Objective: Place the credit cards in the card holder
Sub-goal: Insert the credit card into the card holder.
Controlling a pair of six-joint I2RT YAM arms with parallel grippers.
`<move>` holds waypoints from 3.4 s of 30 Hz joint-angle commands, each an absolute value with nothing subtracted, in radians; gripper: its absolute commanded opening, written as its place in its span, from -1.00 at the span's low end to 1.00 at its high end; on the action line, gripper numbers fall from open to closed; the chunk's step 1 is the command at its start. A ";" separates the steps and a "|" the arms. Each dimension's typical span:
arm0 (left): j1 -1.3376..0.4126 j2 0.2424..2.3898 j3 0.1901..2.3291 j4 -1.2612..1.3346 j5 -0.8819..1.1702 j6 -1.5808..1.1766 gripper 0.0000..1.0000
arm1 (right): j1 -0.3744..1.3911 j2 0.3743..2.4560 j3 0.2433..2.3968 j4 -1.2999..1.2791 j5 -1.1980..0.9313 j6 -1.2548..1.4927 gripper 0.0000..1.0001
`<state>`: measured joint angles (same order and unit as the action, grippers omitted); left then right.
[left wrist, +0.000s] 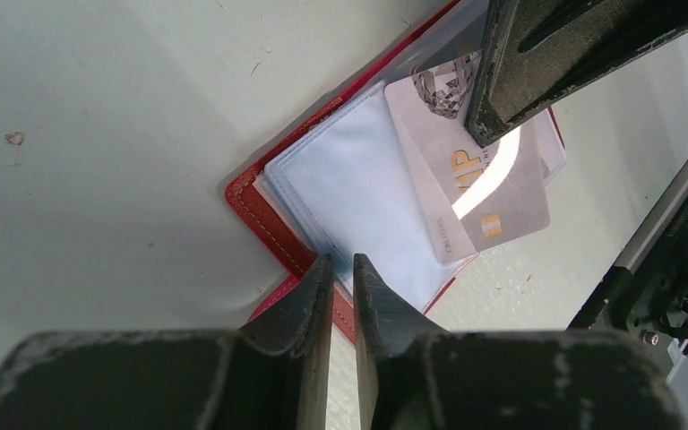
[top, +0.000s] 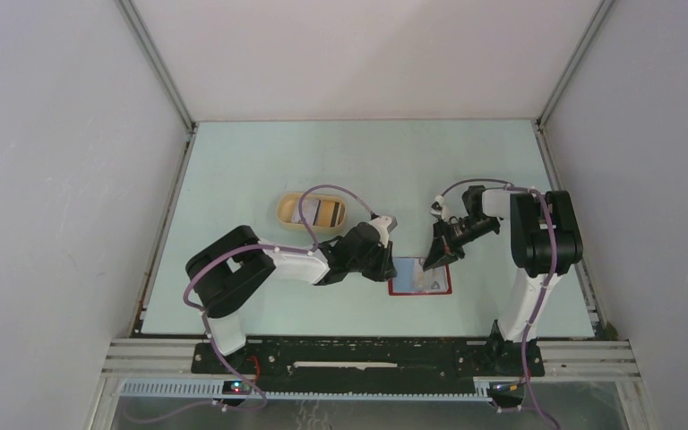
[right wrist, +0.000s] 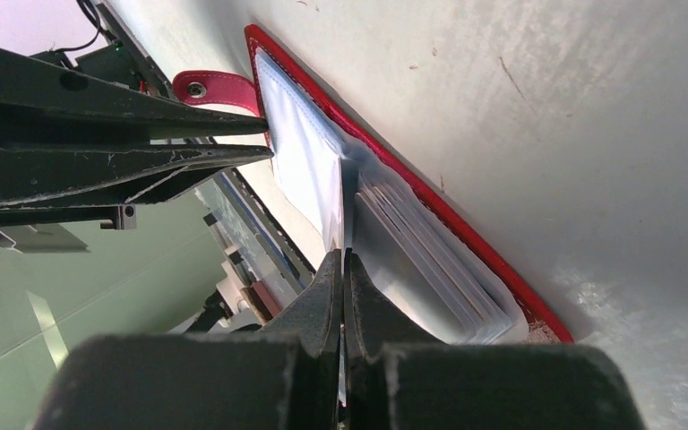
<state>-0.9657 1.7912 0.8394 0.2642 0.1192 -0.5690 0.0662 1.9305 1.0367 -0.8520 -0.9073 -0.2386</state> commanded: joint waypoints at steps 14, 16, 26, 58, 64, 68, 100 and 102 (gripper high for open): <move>-0.968 1.788 0.795 0.252 0.114 -0.577 -0.62 | 0.130 1.956 1.110 -0.851 -0.788 -0.137 -0.90; -0.968 1.789 0.792 0.250 0.111 -0.577 -0.62 | 0.116 1.943 1.104 -0.856 -0.786 -0.144 -0.89; -0.962 1.793 0.792 0.239 0.100 -0.583 -0.62 | 0.099 1.904 1.075 -0.873 -0.771 -0.162 -0.92; -0.959 1.784 0.793 0.240 0.110 -0.572 -0.63 | 0.178 1.962 1.125 -0.918 -0.767 -0.171 -0.83; -0.959 1.781 0.791 0.239 0.112 -0.571 -0.63 | 0.219 1.983 1.158 -0.912 -0.772 -0.173 -0.73; -0.958 1.780 0.787 0.240 0.108 -0.572 -0.63 | 0.217 1.991 1.167 -0.925 -0.771 -0.188 -0.53; -0.957 1.770 0.772 0.251 0.110 -0.574 -0.63 | 0.206 1.785 1.130 -0.915 -0.588 -0.266 -0.22; -0.957 1.768 0.770 0.251 0.109 -0.574 -0.63 | 0.207 1.793 1.129 -0.920 -0.593 -0.268 -0.27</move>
